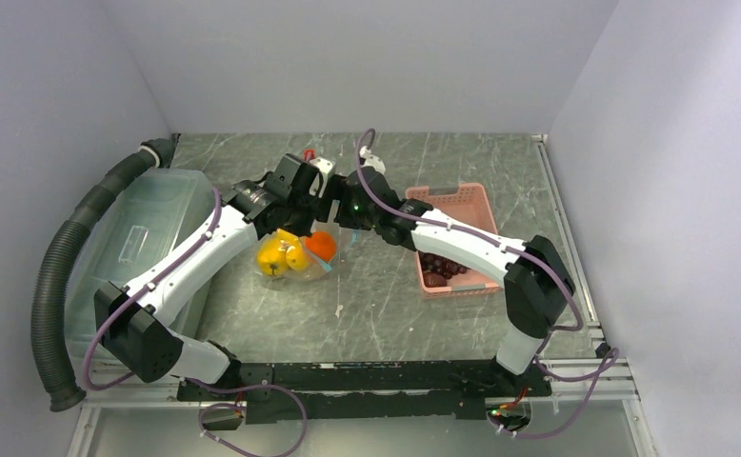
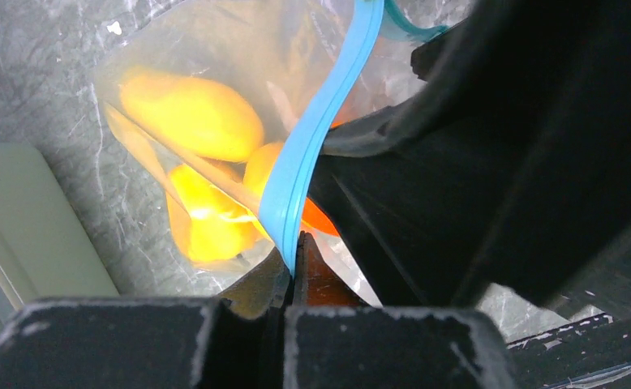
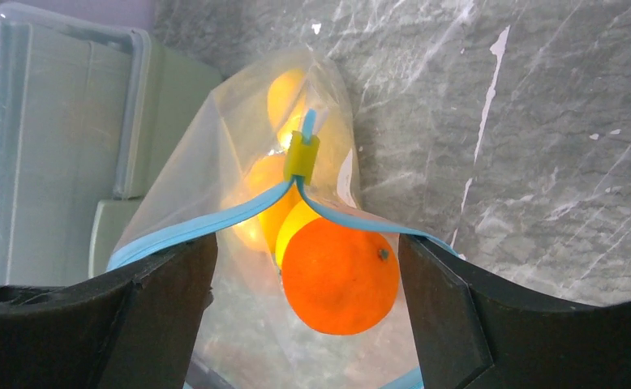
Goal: Place the food in the zip-top bag and seal the zipper
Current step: Place the fake fruit in the zipper food storage bag, then pick up the fake fruit from the bin.
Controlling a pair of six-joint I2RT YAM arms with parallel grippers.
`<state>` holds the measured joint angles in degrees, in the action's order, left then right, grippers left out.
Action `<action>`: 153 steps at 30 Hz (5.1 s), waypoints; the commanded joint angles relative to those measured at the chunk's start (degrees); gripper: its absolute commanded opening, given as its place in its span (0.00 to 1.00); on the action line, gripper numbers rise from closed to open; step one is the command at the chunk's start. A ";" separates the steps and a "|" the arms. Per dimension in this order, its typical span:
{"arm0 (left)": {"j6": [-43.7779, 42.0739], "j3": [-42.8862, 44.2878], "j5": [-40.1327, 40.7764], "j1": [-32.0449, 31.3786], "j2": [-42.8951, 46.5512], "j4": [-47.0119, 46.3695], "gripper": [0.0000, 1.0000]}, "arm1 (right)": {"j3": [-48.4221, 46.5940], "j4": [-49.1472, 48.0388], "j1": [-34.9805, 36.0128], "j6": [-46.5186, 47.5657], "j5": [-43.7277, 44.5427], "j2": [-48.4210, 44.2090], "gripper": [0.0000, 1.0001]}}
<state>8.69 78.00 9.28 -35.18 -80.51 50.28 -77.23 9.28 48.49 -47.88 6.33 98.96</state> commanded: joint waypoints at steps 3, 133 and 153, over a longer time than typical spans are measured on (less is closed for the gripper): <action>-0.21 -0.18 -0.85 -0.07 1.06 -0.98 0.00 | 0.80 -3.54 0.03 -1.01 2.64 -5.28 0.86; -0.47 -0.47 1.10 -0.50 -2.73 -0.46 0.00 | 15.26 24.89 -22.39 21.67 17.19 -17.26 0.00; -0.34 -0.37 0.71 -0.47 -2.55 -0.45 0.00 | 12.29 25.68 -22.43 22.38 13.63 -33.45 0.00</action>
<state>8.67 78.00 9.91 -35.46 -83.48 50.41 -61.80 37.32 26.30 -26.04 23.16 69.06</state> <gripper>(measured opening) 0.012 0.091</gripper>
